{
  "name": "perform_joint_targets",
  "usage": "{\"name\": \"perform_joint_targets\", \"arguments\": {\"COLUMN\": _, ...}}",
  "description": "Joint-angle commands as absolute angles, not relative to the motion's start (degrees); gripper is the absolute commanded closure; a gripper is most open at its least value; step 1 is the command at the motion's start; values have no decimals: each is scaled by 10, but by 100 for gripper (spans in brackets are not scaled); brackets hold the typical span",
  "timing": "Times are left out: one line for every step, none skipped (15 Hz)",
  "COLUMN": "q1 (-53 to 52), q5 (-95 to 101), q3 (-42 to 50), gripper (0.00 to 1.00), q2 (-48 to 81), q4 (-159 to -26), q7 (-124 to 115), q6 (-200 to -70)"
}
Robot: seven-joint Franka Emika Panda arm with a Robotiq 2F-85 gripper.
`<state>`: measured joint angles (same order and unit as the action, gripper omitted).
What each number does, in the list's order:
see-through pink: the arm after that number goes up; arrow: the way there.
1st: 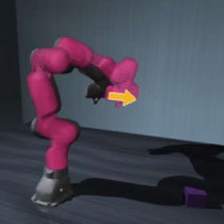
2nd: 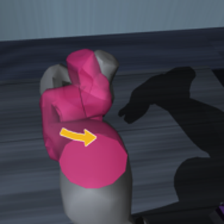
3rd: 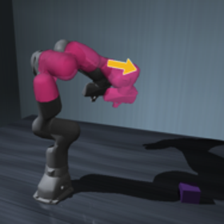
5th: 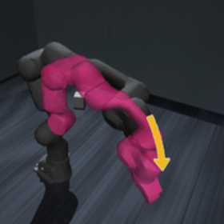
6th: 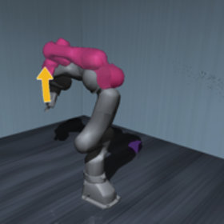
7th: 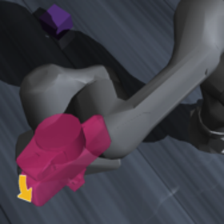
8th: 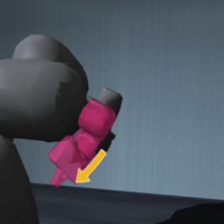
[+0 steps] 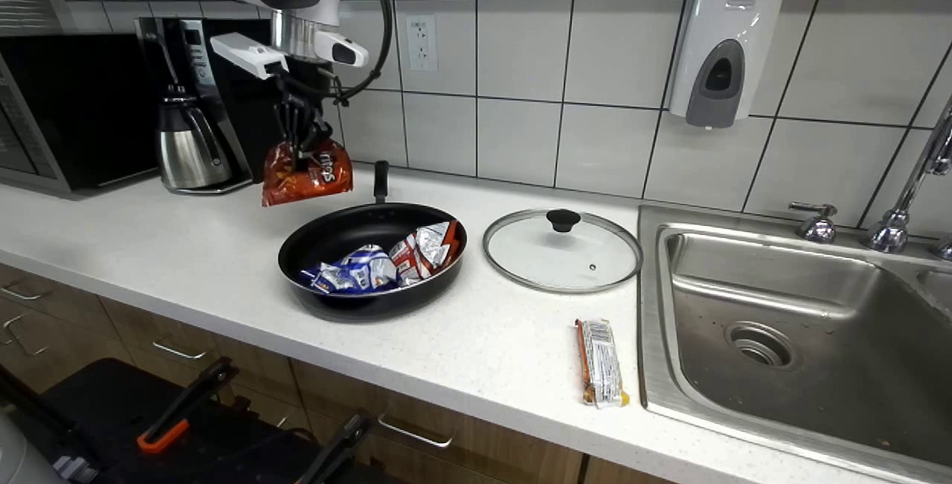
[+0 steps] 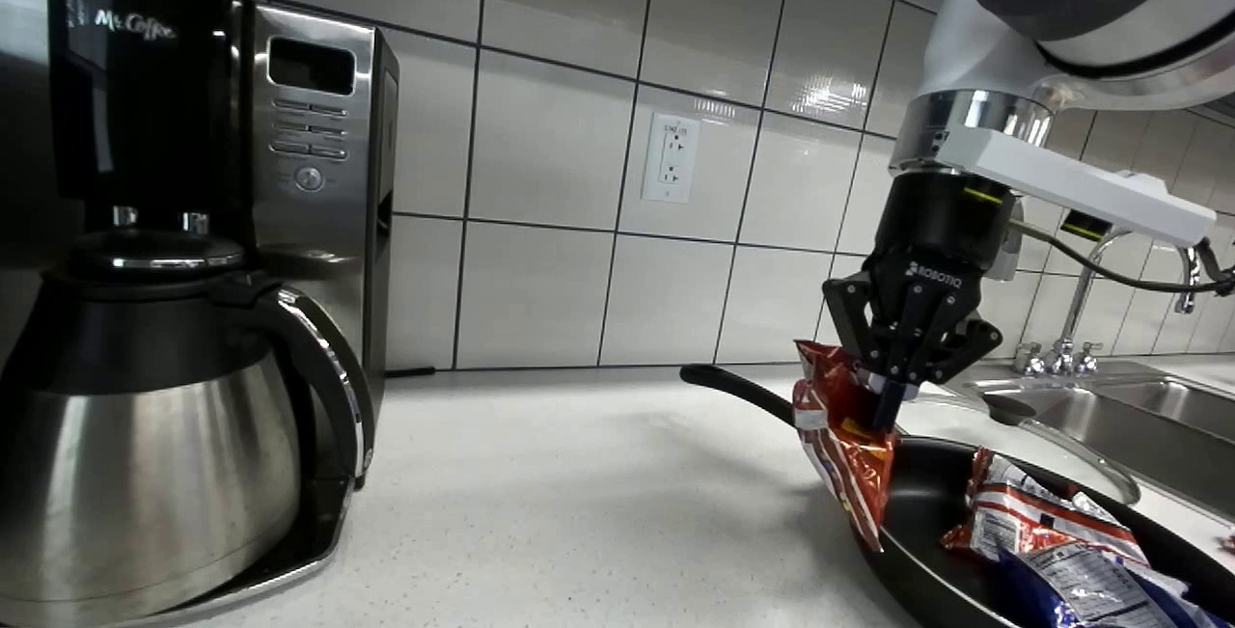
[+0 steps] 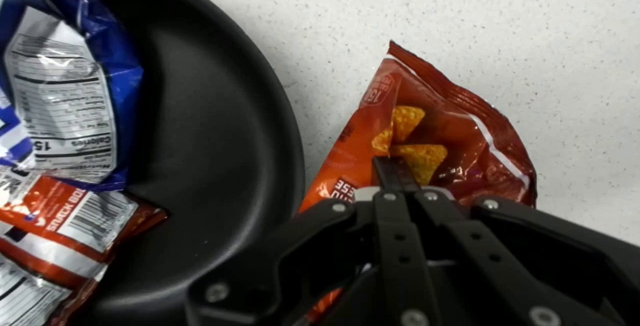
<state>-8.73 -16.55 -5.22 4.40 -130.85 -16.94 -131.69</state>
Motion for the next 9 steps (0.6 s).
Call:
{"name": "perform_joint_targets", "arguments": {"q1": -64, "q5": -174, "q3": -46, "gripper": 100, "q2": 4, "q4": -1349, "q7": -118, "q6": -1310}}
{"name": "perform_joint_targets", "arguments": {"q1": -59, "q5": -170, "q3": -42, "gripper": 100, "q2": 4, "q4": -1354, "q7": -108, "q6": -1311}}
{"name": "perform_joint_targets", "arguments": {"q1": -55, "q5": -172, "q3": -39, "gripper": 100, "q2": 3, "q4": -1357, "q7": -98, "q6": -1309}}
{"name": "perform_joint_targets", "arguments": {"q1": -51, "q5": -170, "q3": -36, "gripper": 100, "q2": 5, "q4": -1359, "q7": -89, "q6": -1309}}
{"name": "perform_joint_targets", "arguments": {"q1": -48, "q5": -168, "q3": -33, "gripper": 100, "q2": 8, "q4": -1360, "q7": -80, "q6": -1309}}
{"name": "perform_joint_targets", "arguments": {"q1": -45, "q5": -171, "q3": -31, "gripper": 100, "q2": 10, "q4": -1360, "q7": -69, "q6": -1309}}
{"name": "perform_joint_targets", "arguments": {"q1": -43, "q5": -165, "q3": -29, "gripper": 100, "q2": 14, "q4": -1360, "q7": -66, "q6": -1311}}
{"name": "perform_joint_targets", "arguments": {"q1": -40, "q5": -167, "q3": -27, "gripper": 100, "q2": 16, "q4": -1361, "q7": -58, "q6": -1311}}
{"name": "perform_joint_targets", "arguments": {"q1": -38, "q5": -166, "q3": -25, "gripper": 100, "q2": 17, "q4": -1362, "q7": -53, "q6": -1312}}
